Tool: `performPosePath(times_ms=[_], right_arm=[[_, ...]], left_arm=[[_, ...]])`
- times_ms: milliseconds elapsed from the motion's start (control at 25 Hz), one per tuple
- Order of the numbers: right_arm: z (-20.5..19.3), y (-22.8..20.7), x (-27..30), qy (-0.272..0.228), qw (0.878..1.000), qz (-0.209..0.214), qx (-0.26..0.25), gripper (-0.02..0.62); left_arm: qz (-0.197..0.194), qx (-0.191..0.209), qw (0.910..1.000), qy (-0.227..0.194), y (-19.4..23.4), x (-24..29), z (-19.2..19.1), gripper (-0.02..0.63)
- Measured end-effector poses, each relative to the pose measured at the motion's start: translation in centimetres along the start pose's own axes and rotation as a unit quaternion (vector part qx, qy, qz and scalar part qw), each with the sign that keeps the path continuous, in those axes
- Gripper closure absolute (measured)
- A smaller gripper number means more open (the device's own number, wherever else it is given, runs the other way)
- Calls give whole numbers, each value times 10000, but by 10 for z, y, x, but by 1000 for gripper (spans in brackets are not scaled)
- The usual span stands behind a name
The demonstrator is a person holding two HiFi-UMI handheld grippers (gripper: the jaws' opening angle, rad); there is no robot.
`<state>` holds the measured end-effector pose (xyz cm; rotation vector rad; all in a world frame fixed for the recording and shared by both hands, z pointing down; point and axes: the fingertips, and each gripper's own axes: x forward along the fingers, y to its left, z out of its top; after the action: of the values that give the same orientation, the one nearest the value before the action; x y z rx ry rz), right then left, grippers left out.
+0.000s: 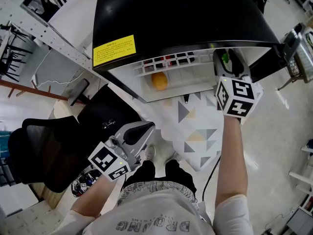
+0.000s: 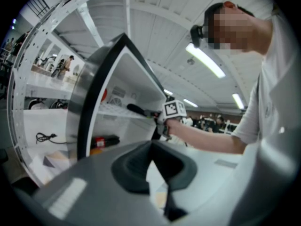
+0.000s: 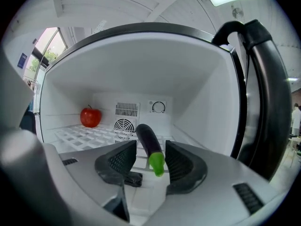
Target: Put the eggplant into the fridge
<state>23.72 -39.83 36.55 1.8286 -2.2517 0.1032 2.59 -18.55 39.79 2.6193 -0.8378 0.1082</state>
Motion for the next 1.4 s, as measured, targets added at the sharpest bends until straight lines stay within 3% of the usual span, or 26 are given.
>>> performPosePath(times_ms=[480,1120,1400], right_arm=[[5,16,-41,-98,9999,72,0,426],[15,68,-112,-292,9986,441,-69,527],[-2,90,-145,-164,9983,551,-29,561]], left_arm=[[-131,79,9998,-111,-11,-16,7,598],[-320,233,9988,-274,-30,-39,16,598],[-409,324,9981,-319,-35,-54,22,598]])
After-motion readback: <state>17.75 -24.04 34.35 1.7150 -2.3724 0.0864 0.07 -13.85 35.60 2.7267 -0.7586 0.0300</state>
